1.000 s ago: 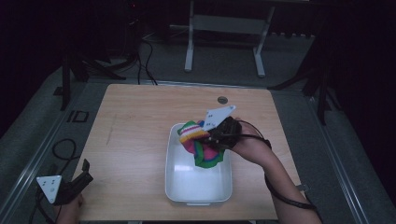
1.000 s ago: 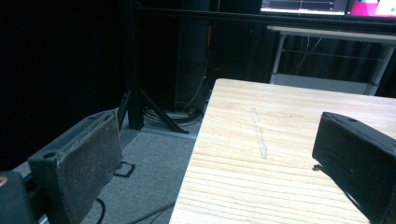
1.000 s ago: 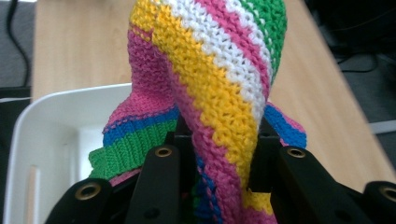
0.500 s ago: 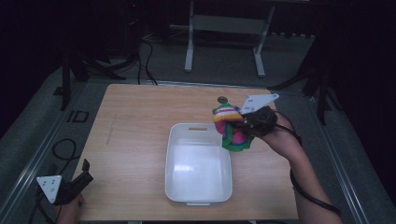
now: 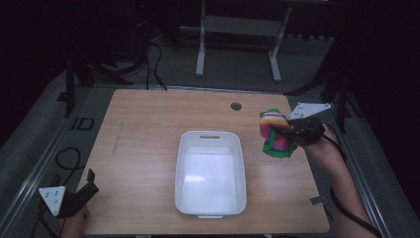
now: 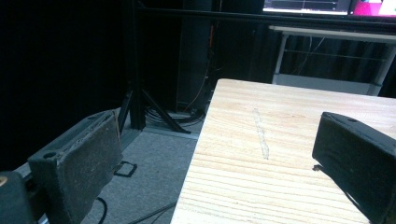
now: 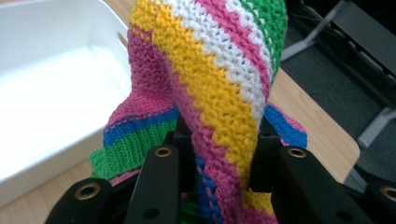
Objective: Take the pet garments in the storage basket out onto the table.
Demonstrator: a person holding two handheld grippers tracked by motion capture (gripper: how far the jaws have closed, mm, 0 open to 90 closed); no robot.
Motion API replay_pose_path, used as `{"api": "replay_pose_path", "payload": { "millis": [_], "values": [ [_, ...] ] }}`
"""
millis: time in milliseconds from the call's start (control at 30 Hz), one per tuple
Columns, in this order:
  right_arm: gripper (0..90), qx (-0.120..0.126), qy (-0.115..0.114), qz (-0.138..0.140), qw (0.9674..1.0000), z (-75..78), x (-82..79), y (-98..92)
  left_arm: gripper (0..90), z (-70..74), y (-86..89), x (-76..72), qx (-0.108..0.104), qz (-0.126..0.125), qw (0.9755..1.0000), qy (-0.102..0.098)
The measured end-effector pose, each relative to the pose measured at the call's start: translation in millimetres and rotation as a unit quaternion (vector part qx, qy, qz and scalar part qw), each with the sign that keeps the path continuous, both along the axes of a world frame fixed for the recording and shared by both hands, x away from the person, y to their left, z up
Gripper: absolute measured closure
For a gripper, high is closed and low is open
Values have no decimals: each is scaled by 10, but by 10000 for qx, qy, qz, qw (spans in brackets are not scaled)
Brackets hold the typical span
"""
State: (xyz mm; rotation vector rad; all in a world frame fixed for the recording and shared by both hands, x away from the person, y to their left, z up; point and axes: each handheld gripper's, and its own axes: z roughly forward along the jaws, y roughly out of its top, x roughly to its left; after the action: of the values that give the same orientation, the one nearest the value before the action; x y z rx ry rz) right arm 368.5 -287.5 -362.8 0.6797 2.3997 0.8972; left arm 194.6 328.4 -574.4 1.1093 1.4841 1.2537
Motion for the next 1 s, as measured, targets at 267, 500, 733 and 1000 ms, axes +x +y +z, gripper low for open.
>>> {"api": "replay_pose_path", "payload": {
  "millis": [267, 500, 733, 1000],
  "values": [
    [707, 43, 59, -361, 9993, -337, 123, -102, 18, 0, 0, 0, 0, 4, 10000, -1],
    [707, 58, 140, -652, 9978, -715, 263, -142, 19, 1, -1, 2, 20, -18, 10000, 13],
    [707, 35, 304, -879, 9957, -1042, 388, -137, 19, 1, -1, 2, 18, -17, 10000, 14],
    [706, 51, 476, -1062, 9932, -1340, 528, -82, 19, 0, -3, 2, 23, -8, 10000, 1]
  ]
}}
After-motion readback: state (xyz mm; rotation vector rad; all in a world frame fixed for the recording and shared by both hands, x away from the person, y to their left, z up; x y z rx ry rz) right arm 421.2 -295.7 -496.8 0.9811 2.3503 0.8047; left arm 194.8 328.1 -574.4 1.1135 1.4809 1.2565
